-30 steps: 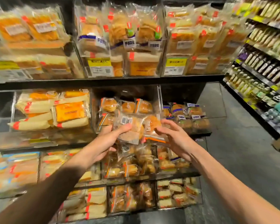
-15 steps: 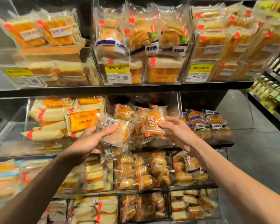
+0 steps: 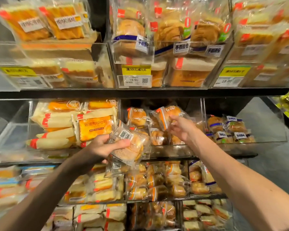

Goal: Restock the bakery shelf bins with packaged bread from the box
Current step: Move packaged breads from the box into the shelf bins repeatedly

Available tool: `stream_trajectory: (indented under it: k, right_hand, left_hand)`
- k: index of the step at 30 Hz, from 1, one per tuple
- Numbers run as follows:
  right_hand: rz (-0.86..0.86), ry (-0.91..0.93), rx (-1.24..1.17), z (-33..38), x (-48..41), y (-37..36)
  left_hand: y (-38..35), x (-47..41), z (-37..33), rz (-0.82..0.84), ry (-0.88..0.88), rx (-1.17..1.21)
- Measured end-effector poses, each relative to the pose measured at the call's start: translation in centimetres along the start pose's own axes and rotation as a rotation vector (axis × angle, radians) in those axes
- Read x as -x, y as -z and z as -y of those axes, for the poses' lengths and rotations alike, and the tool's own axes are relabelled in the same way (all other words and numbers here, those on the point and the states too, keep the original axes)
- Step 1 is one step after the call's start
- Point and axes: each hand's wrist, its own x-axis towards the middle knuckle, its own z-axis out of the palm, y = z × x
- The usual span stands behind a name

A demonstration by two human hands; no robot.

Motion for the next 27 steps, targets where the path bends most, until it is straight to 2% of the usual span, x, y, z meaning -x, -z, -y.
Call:
stream_trajectory:
  k: [4, 9, 13, 17, 23, 27]
  right_hand:
    - [0.008, -0.097, -0.019, 0.0, -1.9, -2.2]
    - [0.048, -0.092, -0.029, 0.3, -2.1, -3.9]
    - [0.053, -0.086, 0.126, 0.4, -2.2, -3.7]
    - [0.214, -0.166, 0.3, 1.2, -1.5, -3.2]
    - [0.333, -0.214, 0.329, 1.6, -0.6, -2.7]
    - [0.493, -0.165, 0.639, 2.3, 2.4, -1.5]
  left_hand:
    - [-0.7, 0.5, -0.4, 0.002, -0.011, -0.027]
    - [-2.0, -0.5, -1.1, -0.006, 0.029, -0.03]
    - [-2.4, -1.2, -1.2, -0.031, 0.023, -0.001]
    - [-2.6, -1.7, -1.8, -0.017, -0.024, 0.033]
    - [-3.1, -2.3, -3.4, -0.05, 0.004, 0.198]
    - [-3.1, -2.9, -4.0, -0.1, -0.024, 0.373]
